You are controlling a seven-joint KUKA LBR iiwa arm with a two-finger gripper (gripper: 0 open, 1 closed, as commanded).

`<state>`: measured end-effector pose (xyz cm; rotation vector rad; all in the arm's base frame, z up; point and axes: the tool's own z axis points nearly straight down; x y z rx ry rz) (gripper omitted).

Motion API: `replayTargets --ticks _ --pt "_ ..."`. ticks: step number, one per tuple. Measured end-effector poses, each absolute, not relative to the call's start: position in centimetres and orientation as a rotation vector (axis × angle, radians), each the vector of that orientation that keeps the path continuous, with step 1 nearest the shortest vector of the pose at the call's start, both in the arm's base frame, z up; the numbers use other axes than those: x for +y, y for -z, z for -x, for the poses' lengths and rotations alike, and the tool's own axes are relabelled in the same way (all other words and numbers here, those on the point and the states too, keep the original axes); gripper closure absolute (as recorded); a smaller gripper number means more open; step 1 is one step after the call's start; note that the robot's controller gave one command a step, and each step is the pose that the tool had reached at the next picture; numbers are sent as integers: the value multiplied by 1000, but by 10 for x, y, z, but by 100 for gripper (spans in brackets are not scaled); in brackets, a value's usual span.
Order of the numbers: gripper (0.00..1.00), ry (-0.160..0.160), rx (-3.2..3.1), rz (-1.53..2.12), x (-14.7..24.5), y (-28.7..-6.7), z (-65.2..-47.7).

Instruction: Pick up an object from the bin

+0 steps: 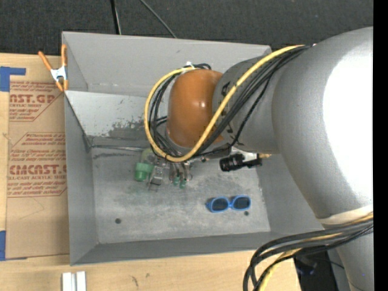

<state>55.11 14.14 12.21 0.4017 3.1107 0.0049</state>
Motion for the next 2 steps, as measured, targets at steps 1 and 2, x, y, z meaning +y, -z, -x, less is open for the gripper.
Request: replayTargets --ticks 1,2 --pt "100 -4 3113 -400 142 -143 -552" --pt "100 -4 3114 -398 143 -158 -552"
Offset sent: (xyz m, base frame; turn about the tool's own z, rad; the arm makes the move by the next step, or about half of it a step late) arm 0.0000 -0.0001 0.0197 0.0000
